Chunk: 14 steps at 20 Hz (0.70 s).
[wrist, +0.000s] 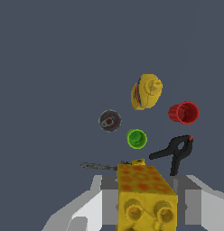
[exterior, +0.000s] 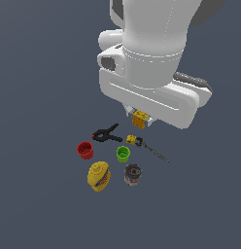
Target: Pick up a designated object from a clutter of objects.
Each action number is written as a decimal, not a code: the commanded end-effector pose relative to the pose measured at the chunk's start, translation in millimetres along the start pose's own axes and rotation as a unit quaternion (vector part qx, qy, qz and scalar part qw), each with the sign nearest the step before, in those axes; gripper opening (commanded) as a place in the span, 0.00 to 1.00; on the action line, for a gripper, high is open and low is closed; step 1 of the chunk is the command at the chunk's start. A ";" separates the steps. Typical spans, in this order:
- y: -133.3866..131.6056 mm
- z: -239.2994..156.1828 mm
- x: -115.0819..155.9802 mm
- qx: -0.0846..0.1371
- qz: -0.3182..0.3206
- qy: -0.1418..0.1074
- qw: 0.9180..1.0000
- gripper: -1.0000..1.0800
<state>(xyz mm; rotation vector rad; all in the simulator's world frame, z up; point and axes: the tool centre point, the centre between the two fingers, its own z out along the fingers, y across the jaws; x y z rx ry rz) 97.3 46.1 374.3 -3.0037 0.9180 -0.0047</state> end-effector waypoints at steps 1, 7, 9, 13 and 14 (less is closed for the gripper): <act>-2.5 -7.2 2.4 0.000 0.000 -0.001 1.000 0.00; -5.3 -15.2 5.2 -0.001 0.000 -0.001 1.000 0.00; -5.5 -15.8 5.4 -0.001 0.000 -0.001 1.000 0.00; -5.3 -15.9 6.0 -0.001 0.000 -0.001 1.000 0.00; -5.4 -16.7 6.7 -0.001 0.000 -0.001 1.000 0.00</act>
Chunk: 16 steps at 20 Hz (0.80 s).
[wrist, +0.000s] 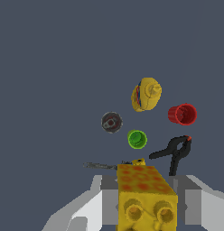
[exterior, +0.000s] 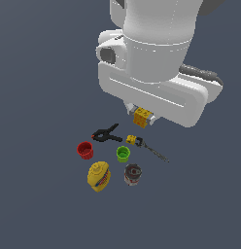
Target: Pick up a designated object from a clutter of objects.
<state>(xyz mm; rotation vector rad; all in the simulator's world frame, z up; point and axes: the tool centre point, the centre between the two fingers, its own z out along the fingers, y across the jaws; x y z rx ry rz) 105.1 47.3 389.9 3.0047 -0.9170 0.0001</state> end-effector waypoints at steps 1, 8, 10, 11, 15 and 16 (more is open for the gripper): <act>-0.1 -2.2 1.7 0.000 0.000 0.000 1.000 0.00; -1.5 -14.6 12.5 0.000 0.000 0.000 1.000 0.00; -1.9 -17.8 15.4 0.000 0.000 0.000 1.000 0.00; -2.1 -19.1 16.5 0.000 0.000 0.000 1.000 0.00; -2.6 -22.1 19.2 0.000 0.000 0.000 1.000 0.00; -2.6 -22.4 19.5 0.000 0.000 0.000 1.000 0.00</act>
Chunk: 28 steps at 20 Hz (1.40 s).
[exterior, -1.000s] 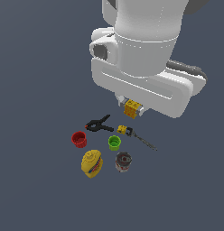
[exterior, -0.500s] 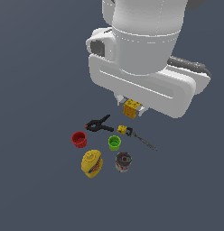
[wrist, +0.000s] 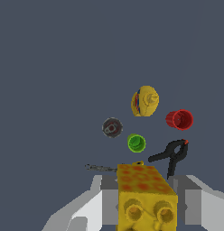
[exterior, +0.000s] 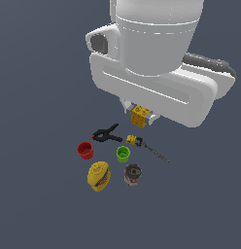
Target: Pick up a designated object from a clutter of objects.
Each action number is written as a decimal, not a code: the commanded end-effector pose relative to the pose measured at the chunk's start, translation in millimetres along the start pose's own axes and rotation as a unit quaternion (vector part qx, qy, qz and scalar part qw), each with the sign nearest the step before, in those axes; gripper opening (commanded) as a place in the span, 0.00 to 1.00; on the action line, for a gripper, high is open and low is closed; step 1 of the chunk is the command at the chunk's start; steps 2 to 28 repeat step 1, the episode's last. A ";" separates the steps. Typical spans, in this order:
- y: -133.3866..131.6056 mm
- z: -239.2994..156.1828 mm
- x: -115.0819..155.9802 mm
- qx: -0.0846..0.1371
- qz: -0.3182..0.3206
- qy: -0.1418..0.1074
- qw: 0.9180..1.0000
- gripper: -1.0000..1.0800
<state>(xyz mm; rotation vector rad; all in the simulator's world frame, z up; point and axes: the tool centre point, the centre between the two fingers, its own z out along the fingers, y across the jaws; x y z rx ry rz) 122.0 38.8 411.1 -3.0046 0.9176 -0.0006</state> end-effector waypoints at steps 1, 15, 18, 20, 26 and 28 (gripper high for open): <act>-0.3 -1.2 0.8 0.000 0.000 0.000 1.000 0.00; -0.3 -1.2 0.8 0.000 0.000 0.000 1.000 0.00; -0.3 -1.2 0.8 0.000 0.000 0.000 1.000 0.00; -0.3 -1.2 0.8 0.000 0.000 0.000 1.000 0.00; -0.3 -1.2 0.8 0.000 0.000 0.000 1.000 0.00; -0.3 -1.2 0.8 0.000 0.000 0.000 1.000 0.00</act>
